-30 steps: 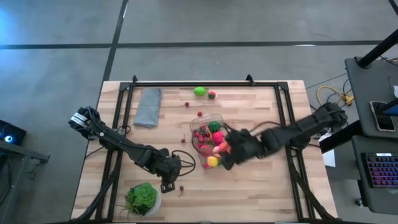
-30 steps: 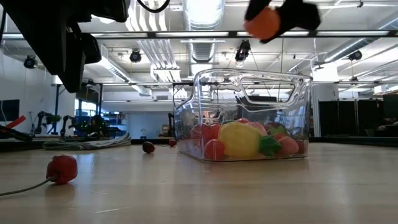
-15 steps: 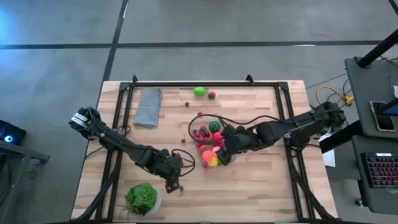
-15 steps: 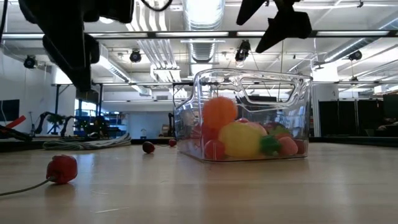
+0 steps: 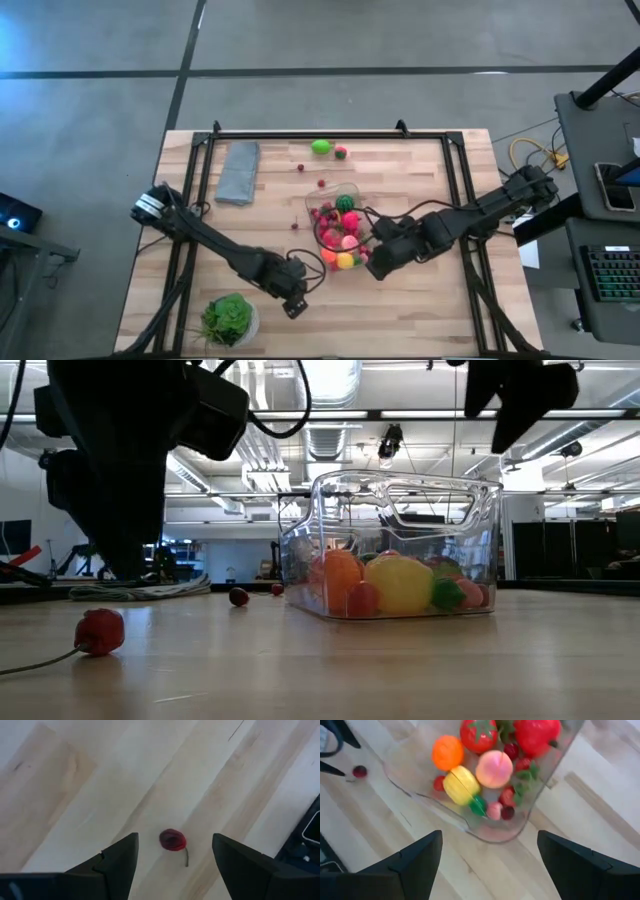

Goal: Pick and placing Produce into tupperware
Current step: Put the red cherry into the transparent bin

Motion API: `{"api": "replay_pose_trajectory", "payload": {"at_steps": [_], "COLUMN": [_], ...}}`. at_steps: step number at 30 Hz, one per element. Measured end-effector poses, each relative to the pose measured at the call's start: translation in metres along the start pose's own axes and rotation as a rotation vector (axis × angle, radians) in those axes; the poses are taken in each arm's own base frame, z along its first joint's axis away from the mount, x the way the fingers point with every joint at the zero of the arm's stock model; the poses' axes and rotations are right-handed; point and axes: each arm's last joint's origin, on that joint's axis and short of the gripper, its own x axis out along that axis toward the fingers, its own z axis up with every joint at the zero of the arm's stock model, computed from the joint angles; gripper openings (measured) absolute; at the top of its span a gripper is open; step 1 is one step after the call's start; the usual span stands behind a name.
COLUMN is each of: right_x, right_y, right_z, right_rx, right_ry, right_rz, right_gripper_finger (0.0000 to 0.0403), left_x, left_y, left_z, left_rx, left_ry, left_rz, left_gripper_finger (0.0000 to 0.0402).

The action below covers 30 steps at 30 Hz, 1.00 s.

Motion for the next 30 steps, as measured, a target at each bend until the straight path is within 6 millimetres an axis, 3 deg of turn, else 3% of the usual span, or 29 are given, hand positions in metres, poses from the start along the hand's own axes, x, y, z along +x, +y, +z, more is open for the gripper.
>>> {"api": "replay_pose_trajectory", "payload": {"at_steps": [6,13,21,30], "right_x": [-0.002,-0.002,-0.001,0.000], "right_y": [0.000,0.000,0.000,-0.001], "right_z": [-0.008,-0.008,-0.008,-0.009], "right_rx": [0.010,-0.001,-0.012,-0.014], "right_ry": [0.016,0.000,-0.010,-0.006], "right_rz": [-0.024,-0.031,-0.036,-0.041], "right_gripper_finger": [0.0316,0.0319,0.0315,0.0312], "left_x": [0.008,0.027,0.037,0.048], "left_y": [-0.002,-0.003,-0.011,-0.013], "left_z": [-0.008,-0.021,-0.019,-0.018], "left_rx": [-0.073,-0.117,-0.122,-0.122], "left_ry": [0.020,0.046,0.027,0.026], "left_rz": [0.023,0.061,0.010,0.030], "left_gripper_finger": [0.0236,0.0185,0.0138,0.0129]}}
